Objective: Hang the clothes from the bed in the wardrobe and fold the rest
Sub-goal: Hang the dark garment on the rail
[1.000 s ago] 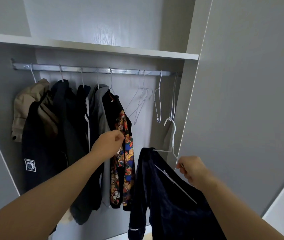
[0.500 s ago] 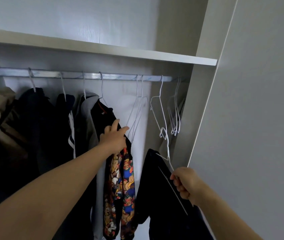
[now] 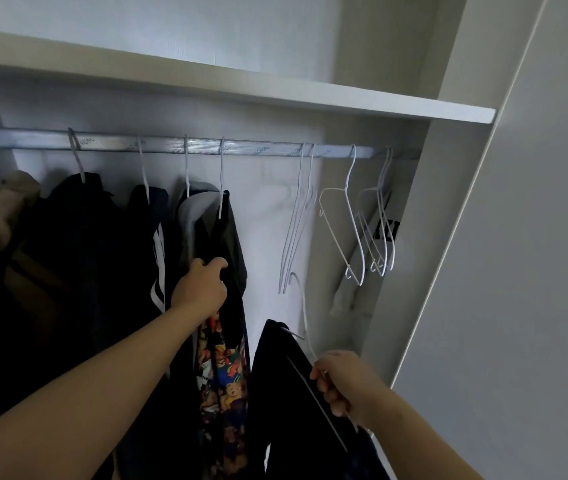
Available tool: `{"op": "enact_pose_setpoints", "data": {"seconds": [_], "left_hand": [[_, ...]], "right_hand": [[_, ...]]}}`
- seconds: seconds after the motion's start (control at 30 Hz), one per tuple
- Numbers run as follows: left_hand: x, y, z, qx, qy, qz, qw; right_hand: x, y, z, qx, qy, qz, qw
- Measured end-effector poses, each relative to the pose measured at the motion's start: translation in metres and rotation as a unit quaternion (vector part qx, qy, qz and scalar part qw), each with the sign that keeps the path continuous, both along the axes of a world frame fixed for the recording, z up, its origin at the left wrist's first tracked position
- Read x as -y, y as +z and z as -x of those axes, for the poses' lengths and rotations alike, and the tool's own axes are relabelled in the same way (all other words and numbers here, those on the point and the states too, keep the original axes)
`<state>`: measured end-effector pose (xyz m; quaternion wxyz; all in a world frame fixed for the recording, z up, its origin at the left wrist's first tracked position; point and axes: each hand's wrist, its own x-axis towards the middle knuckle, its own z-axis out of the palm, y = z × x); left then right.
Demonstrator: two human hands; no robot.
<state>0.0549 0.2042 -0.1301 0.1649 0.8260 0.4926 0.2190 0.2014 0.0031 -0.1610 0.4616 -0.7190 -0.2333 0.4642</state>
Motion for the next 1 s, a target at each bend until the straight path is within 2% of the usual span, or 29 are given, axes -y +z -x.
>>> {"op": "enact_pose_setpoints", "data": {"seconds": [0.2, 0.4, 0.57, 0.73, 1.0], "left_hand": [[-0.017, 0.011, 0.016, 0.008, -0.009, 0.022, 1.0], [-0.021, 0.026, 0.025, 0.009, -0.05, 0.055, 0.997], [-0.02, 0.026, 0.024, -0.029, -0.064, 0.0, 0.998], [-0.019, 0.031, 0.013, -0.019, -0.097, -0.016, 0.995], [-0.031, 0.04, -0.007, -0.023, -0.103, -0.059, 0.993]], "right_hand": [[-0.035, 0.003, 0.027, -0.025, 0.033, -0.028, 0.999], [-0.074, 0.021, 0.036, -0.058, -0.031, -0.041, 0.997], [-0.098, 0.041, 0.02, -0.112, -0.115, -0.051, 0.986], [-0.112, 0.052, 0.008, -0.143, -0.167, -0.087, 0.972], [-0.112, 0.064, 0.012, -0.105, -0.141, -0.075, 0.982]]}}
